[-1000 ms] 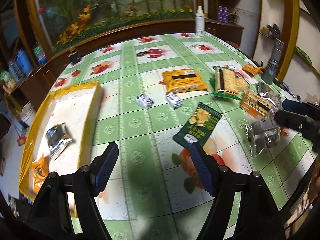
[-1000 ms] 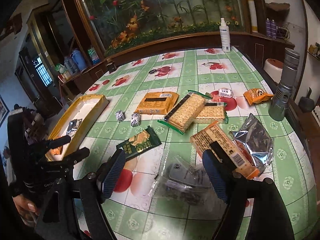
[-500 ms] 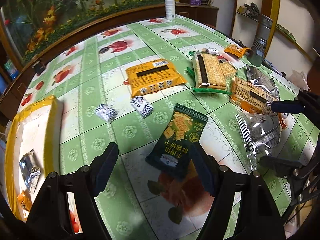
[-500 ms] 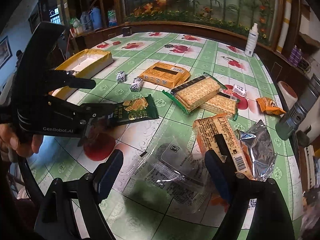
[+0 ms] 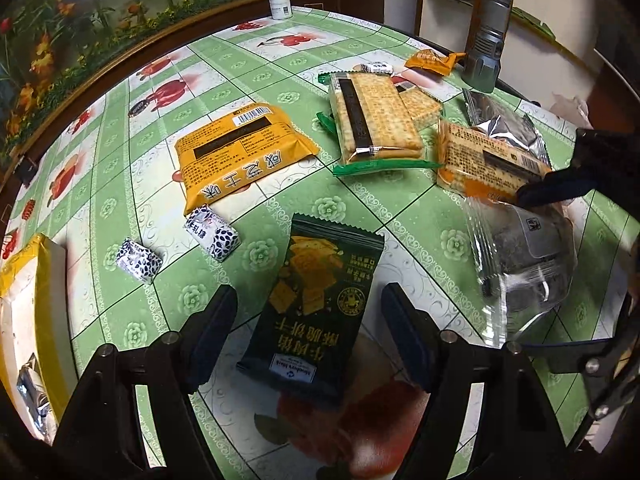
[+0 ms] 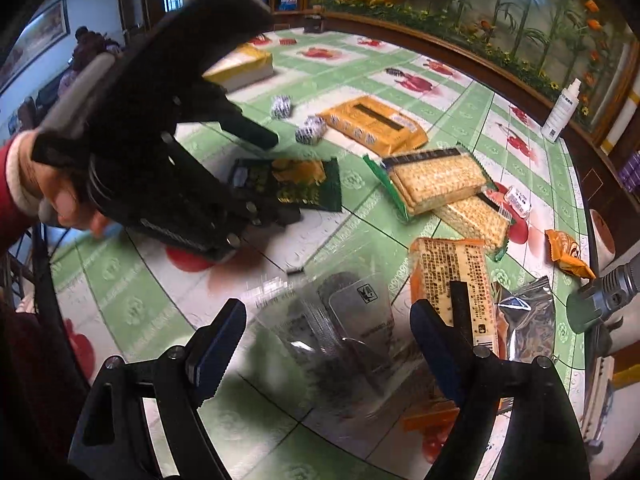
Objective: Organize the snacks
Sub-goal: 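Close left tool on green packet while right tool closes on clear plastic bag, then carry both packets over the tray and open both tools to release them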
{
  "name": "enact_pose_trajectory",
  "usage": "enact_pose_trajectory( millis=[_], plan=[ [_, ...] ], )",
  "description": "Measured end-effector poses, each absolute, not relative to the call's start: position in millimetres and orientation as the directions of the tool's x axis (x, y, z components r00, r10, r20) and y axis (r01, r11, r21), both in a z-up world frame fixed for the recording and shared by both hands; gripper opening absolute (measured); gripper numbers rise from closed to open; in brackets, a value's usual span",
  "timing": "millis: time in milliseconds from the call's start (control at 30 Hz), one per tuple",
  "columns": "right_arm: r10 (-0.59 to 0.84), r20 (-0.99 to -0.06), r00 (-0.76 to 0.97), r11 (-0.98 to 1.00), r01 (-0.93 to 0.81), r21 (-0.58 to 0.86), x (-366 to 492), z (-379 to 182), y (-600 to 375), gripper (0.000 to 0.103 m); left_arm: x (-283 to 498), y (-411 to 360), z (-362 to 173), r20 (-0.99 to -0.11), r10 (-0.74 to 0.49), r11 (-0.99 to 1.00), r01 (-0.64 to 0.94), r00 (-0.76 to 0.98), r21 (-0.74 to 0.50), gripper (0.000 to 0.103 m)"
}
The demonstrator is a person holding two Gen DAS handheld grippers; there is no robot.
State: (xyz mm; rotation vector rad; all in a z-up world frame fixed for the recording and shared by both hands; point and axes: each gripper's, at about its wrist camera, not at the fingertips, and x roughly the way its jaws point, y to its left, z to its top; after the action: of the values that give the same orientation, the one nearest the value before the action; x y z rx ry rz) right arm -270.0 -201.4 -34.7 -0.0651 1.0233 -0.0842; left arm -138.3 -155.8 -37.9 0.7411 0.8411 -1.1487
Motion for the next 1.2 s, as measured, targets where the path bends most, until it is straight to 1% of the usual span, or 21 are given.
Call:
enact_pose_trajectory(
  millis=[33,67,100,167,200,233,400,500,700,800,967,1067,1200],
  plan=[
    [-0.098,-0.855,0.510,0.995,0.042,-0.089,-269,-38,-204,0.086,-138,-155,-38,-0.866,-0.472,0.241,0.969,0.166,0.055,0.059],
    [-0.096,-0.861,0.500,0.995,0.046,-0.085,-268,-42,-206,0.084,-139,-154,-37,-0.866,-0.478,0.232,0.972,0.144,0.033,0.053],
    [-0.096,-0.867,0.488,0.995,0.050,-0.082,-268,-47,-209,0.082,-140,-152,-36,-0.865,-0.483,0.227,0.973,0.136,0.026,0.043],
    [-0.076,-0.866,0.493,0.997,0.062,-0.053,-270,-51,-213,0.079,-142,-151,-36,-0.860,-0.486,0.226,0.973,0.154,0.046,0.043],
    [-0.062,-0.860,0.506,0.997,0.069,-0.032,-272,-51,-215,0.071,-143,-150,-36,-0.858,-0.488,0.227,0.972,0.160,0.052,0.043],
    [-0.053,-0.855,0.515,0.996,0.085,-0.011,-274,-51,-217,0.067,-142,-149,-36,-0.857,-0.489,0.232,0.972,0.161,0.050,0.042],
    [-0.045,-0.839,0.543,0.989,0.141,0.039,-280,-49,-221,0.059,-139,-139,-35,-0.856,-0.491,0.268,0.963,0.160,0.026,0.042],
    [-0.052,-0.826,0.561,0.983,0.176,0.057,-285,-45,-219,0.058,-136,-130,-33,-0.851,-0.492,0.303,0.953,0.182,0.028,0.042],
    [-0.030,-0.788,0.615,0.960,0.237,0.149,-291,-31,-218,0.057,-127,-102,-14,-0.824,-0.520,0.407,0.914,0.225,-0.007,0.042],
    [-0.011,-0.760,0.649,0.949,0.248,0.198,-292,-21,-214,0.057,-122,-82,0,-0.803,-0.517,0.485,0.874,0.297,0.011,0.042],
    [0.031,-0.690,0.723,0.947,0.199,0.252,-282,4,-192,0.057,-111,-46,22,-0.752,-0.481,0.630,0.774,0.451,0.061,0.042],
    [0.067,-0.671,0.739,0.953,0.151,0.261,-267,14,-174,0.057,-105,-27,31,-0.719,-0.451,0.693,0.715,0.530,0.093,0.042],
    [0.101,-0.656,0.748,0.962,0.095,0.256,-244,25,-149,0.057,-96,-6,37,-0.695,-0.426,0.734,0.670,0.579,0.109,0.042]
  ],
)
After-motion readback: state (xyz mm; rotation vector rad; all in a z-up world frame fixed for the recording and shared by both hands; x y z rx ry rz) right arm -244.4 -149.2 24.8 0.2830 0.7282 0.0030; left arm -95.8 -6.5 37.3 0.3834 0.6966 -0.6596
